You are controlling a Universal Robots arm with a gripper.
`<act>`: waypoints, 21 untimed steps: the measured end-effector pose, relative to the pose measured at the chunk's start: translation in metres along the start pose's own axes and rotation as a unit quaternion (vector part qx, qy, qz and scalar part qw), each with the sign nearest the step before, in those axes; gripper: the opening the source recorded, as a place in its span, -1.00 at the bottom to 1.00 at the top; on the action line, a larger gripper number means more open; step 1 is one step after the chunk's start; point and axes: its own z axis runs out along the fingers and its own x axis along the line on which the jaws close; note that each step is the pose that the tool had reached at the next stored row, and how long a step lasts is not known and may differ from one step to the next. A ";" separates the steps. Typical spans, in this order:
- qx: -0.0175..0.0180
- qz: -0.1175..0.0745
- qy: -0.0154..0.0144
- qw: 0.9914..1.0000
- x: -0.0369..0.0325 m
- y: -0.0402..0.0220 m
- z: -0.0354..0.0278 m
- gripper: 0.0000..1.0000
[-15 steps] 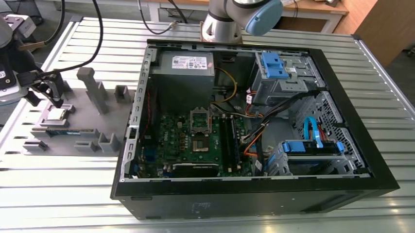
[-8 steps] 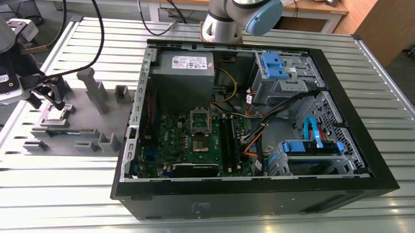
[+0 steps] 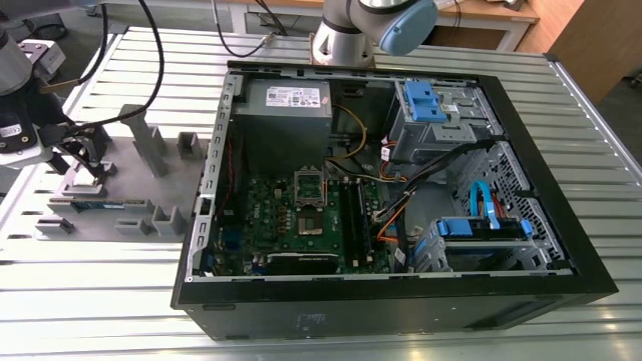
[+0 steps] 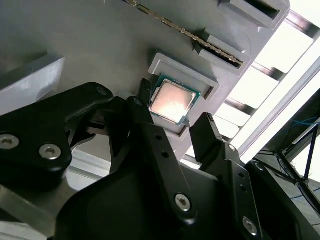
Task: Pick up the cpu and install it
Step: 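Pick up the cpu and move it towards the insertion slot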
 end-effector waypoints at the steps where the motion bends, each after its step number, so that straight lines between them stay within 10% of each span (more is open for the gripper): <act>1: 0.000 -0.001 0.000 1.000 0.0000 0.0000 0.0013 0.18; 21: -0.001 -0.020 0.000 1.000 -0.0001 0.0006 0.0114 0.18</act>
